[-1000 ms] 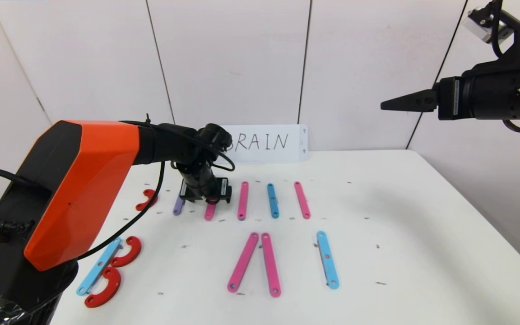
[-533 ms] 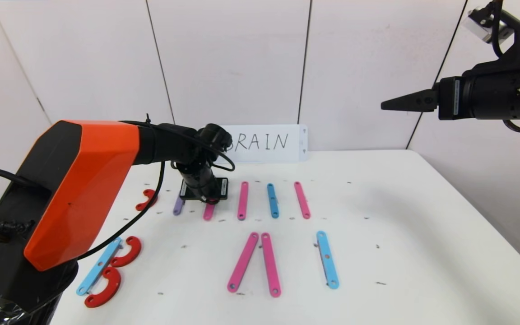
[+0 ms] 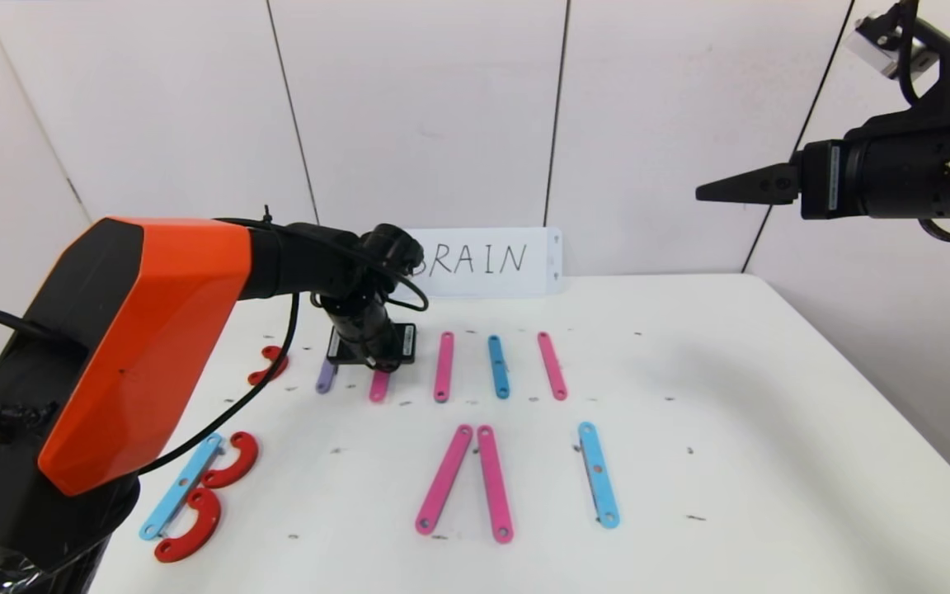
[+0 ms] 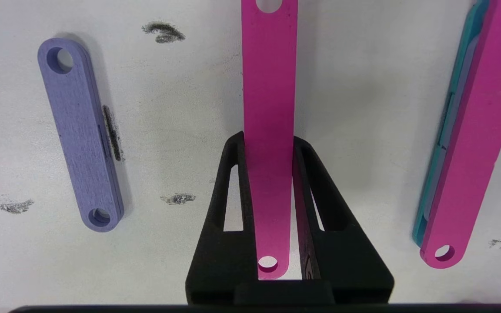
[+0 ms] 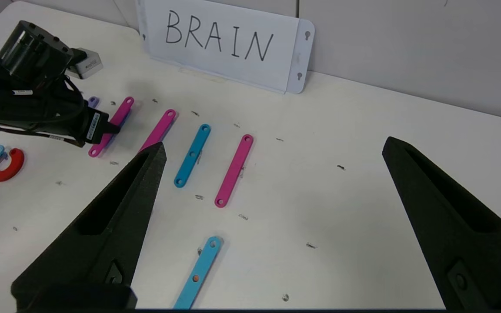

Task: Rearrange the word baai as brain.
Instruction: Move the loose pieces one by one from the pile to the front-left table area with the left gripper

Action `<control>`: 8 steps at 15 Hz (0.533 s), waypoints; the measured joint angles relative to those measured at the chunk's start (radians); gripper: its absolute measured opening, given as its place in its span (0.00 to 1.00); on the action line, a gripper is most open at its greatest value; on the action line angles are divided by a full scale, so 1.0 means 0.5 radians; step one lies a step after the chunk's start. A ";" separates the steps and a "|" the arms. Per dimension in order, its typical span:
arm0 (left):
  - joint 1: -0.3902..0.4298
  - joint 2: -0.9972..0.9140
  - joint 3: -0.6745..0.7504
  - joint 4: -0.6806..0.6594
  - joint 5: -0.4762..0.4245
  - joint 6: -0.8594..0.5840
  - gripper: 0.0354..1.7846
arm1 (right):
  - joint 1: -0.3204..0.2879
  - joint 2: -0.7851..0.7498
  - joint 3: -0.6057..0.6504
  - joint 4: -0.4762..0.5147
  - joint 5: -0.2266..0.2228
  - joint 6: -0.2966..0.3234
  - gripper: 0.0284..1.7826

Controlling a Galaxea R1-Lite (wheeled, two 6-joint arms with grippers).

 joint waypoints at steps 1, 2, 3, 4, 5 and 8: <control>0.000 -0.003 0.000 0.000 0.001 0.000 0.14 | 0.000 -0.001 0.000 0.000 0.000 0.001 0.98; 0.000 -0.008 0.000 0.002 0.001 0.001 0.14 | 0.000 -0.001 0.000 0.000 0.000 0.000 0.98; 0.000 -0.021 0.000 0.011 -0.001 0.000 0.14 | 0.000 -0.002 0.000 0.000 -0.001 0.001 0.98; 0.000 -0.046 0.000 0.013 -0.001 0.001 0.14 | 0.000 -0.003 0.000 0.001 0.000 0.001 0.98; 0.000 -0.080 0.002 0.014 -0.001 0.006 0.14 | 0.000 -0.004 0.000 0.001 0.000 0.001 0.98; -0.002 -0.228 0.004 0.015 -0.001 0.026 0.14 | 0.000 -0.008 0.000 0.002 0.000 0.000 0.98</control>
